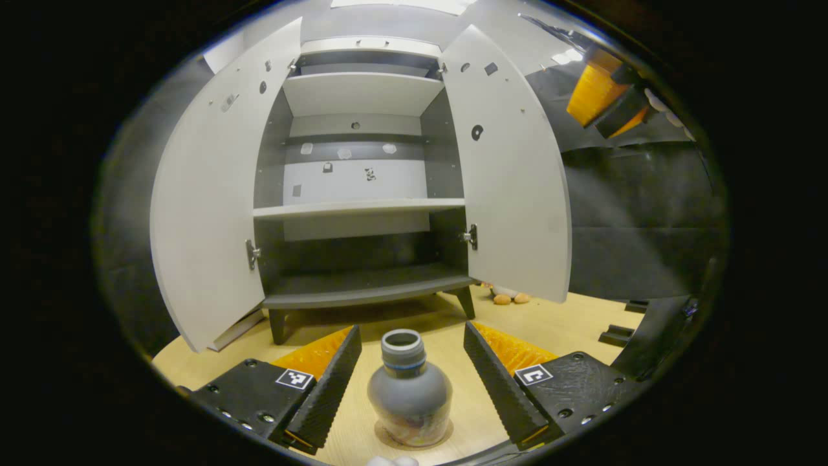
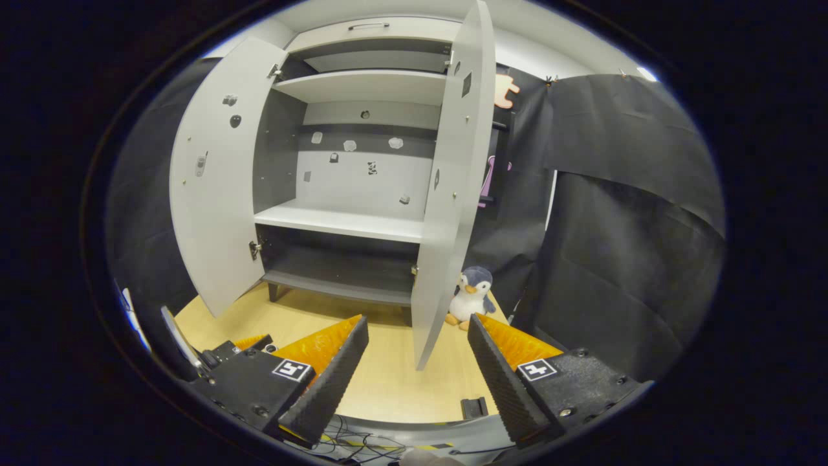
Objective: Grasp the bottle in the cabinet with the left hand and place it on the coaster, then close the right door with the right hand and the left door with the left hand.
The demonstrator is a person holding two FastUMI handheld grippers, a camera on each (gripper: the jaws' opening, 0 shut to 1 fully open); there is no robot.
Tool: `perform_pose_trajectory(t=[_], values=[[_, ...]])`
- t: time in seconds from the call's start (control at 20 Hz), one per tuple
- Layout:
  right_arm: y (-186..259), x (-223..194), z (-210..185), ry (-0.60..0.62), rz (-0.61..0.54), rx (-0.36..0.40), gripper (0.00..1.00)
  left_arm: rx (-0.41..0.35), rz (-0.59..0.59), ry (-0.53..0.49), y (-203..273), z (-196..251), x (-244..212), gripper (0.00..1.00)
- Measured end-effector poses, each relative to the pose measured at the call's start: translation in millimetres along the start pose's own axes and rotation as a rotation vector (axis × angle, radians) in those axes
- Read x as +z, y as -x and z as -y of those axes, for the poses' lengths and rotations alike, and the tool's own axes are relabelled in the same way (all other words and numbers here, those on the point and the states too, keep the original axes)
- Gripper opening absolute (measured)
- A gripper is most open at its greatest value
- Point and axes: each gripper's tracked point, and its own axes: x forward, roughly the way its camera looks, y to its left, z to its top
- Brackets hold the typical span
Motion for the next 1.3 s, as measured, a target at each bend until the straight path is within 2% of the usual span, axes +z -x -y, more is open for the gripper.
perform_pose_trajectory(t=[0.3, 0.55, 0.8, 1.1, 1.3], values=[[8.8, -16.7, 11.1, -0.102, 0.025, -0.016, 1.00, -0.041, 0.115, -0.059, -3.9, 9.1, 111.6, 0.97], [9.6, -10.8, 28.7, -0.153, 0.081, -0.015, 1.00, -0.050, 0.082, -0.024, 5.8, 18.8, 181.5, 0.98], [-4.4, 10.6, 69.0, -0.175, 0.161, 0.043, 1.00, 0.075, 0.062, -0.066, 24.5, 6.1, 237.8, 0.98], [-46.5, 35.9, 162.4, -0.196, 0.209, 0.082, 1.00, 0.277, -0.086, -0.006, 63.5, -4.7, 230.8, 0.97], [-84.9, 62.6, 200.6, -0.190, 0.226, 0.113, 1.00, 0.426, -0.093, 0.016, 92.0, -16.7, 226.0, 0.97]])
